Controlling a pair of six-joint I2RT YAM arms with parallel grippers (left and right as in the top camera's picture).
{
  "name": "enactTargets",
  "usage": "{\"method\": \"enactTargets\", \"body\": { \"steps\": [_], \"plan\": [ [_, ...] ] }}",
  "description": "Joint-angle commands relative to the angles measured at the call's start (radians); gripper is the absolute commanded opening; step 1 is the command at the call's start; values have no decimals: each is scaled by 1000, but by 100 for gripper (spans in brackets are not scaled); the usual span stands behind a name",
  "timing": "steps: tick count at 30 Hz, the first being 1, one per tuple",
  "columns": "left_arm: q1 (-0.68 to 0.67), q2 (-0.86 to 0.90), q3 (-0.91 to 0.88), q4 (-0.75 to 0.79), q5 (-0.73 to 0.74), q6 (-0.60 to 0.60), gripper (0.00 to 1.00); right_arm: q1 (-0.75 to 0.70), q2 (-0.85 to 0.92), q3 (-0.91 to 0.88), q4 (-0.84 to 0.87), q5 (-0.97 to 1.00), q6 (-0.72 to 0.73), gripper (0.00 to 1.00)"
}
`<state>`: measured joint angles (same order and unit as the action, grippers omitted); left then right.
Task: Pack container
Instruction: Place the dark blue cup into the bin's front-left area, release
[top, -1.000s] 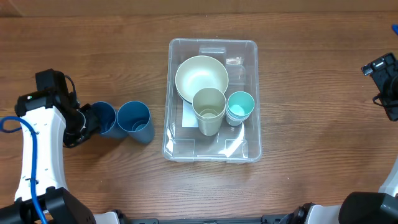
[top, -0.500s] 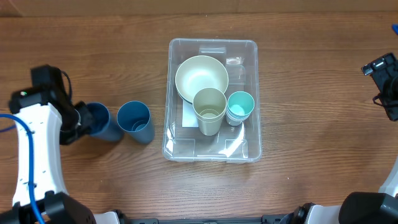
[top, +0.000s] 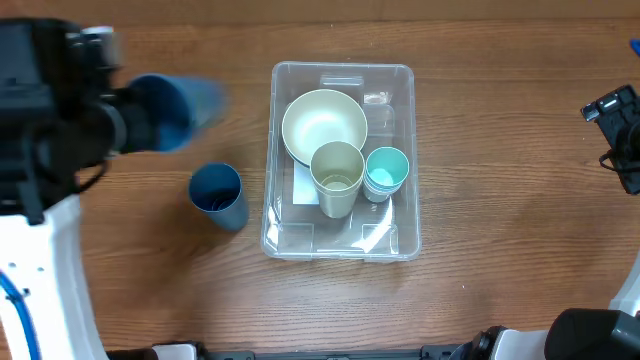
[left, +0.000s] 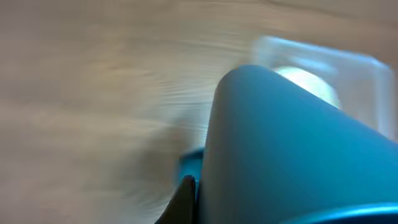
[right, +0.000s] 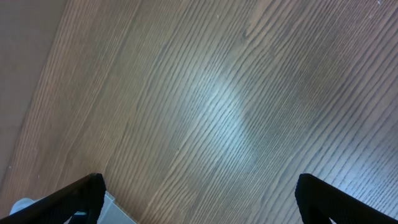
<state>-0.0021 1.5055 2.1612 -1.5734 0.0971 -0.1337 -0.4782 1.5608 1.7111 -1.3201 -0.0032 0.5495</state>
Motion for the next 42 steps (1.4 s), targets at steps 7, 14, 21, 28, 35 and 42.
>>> {"method": "enactTargets", "body": {
  "steps": [7,14,21,28,35,42],
  "plan": [
    [-413,16,27,-87,-25,81,4,-3,0,5,5,1,5,100],
    [-517,26,-45,-116,-38,78,4,-3,0,5,5,1,5,100],
    [-518,26,-213,-115,-147,40,4,-3,0,5,5,1,5,100],
    [-518,26,-428,58,-159,12,4,-3,0,5,5,1,5,100],
    [-518,26,-660,278,-156,-6,4,-3,0,5,5,1,5,100],
    [-518,57,-743,351,-156,-6,5,-3,0,5,5,1,5,100]
  ]
}}
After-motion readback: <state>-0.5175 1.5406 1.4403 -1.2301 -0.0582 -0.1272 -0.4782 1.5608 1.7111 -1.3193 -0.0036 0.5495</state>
